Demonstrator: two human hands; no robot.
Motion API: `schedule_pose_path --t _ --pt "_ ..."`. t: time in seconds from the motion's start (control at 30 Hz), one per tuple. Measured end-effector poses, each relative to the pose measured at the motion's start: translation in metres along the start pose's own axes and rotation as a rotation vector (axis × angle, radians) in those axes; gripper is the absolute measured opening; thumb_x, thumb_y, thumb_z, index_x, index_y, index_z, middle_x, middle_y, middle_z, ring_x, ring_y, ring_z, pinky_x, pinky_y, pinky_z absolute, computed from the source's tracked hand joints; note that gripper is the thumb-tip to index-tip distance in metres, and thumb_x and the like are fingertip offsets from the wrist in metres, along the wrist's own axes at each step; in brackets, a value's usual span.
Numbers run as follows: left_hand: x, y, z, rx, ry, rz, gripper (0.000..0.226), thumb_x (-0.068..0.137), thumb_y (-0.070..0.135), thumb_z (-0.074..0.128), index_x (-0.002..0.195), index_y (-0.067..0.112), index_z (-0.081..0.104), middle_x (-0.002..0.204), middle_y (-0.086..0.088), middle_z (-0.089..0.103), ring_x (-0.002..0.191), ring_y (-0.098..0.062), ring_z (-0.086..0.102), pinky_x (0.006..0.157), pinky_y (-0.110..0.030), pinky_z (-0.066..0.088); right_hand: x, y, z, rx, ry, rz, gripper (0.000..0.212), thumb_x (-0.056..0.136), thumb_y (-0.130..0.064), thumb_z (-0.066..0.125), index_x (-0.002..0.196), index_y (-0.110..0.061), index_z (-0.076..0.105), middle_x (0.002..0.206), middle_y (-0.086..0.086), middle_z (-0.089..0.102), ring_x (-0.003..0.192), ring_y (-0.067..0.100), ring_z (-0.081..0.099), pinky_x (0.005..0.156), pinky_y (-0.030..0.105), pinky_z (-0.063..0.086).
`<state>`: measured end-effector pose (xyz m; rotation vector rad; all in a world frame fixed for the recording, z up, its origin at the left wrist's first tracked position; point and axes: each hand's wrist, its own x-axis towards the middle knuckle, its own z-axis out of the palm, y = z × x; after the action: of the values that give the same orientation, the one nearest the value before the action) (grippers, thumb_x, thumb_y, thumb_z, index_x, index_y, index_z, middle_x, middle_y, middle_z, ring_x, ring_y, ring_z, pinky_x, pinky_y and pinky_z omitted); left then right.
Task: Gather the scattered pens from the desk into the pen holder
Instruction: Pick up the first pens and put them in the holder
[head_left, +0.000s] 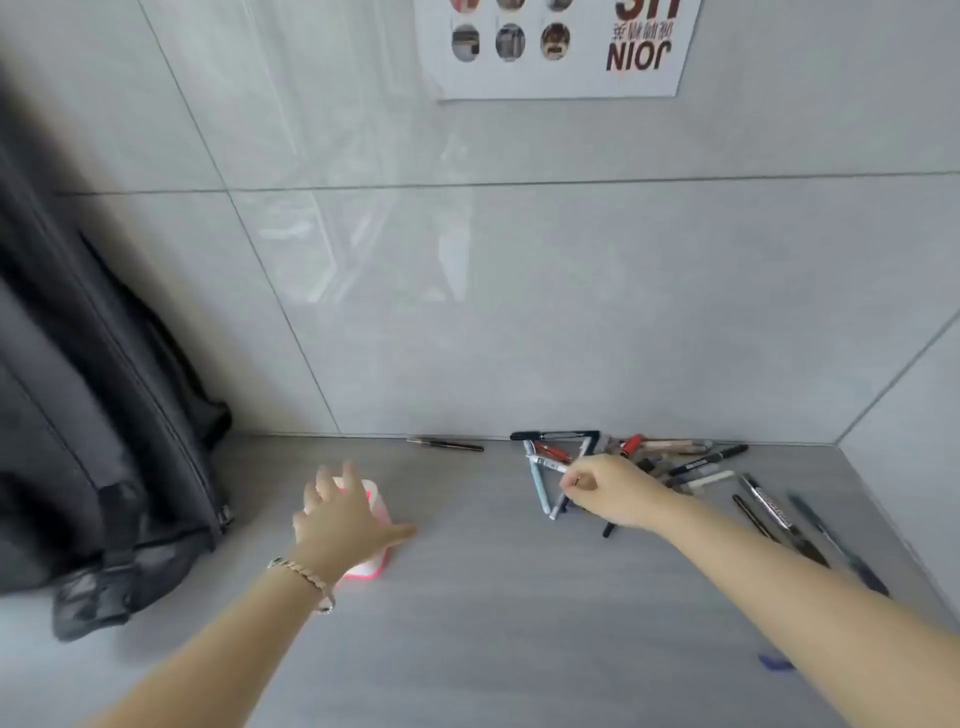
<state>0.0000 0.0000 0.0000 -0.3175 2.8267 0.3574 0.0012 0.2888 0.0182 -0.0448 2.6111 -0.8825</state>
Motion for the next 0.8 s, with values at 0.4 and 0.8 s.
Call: schedule_pose_path --t 0.4,0.8 --pt "0.022 -0.04 0.023 -0.453 0.165 -0.086 0.094 0.063 0.04 0.075 0.137 0.014 0.024 0.132 -0.012 0.041 0.125 -0.033 0.035 0.097 -0.046 0.038 0.028 0.024 0.052 0.088 0.058 0.2 0.012 0.085 -0.015 0.056 0.09 -0.022 0.065 0.085 -0.004 0.062 0.087 0.016 0.059 0.079 0.025 0.043" --pt "0.024 0.043 0.041 -0.596 0.048 0.247 0.091 0.058 0.033 0.082 0.134 0.017 0.035 0.126 -0.005 0.046 0.118 -0.025 0.039 0.088 -0.028 0.035 0.063 0.061 0.026 -0.189 0.36 0.281 0.032 0.086 -0.014 0.055 0.116 -0.004 0.054 0.12 0.018 0.054 0.109 0.033 0.05 0.094 0.04 0.041"
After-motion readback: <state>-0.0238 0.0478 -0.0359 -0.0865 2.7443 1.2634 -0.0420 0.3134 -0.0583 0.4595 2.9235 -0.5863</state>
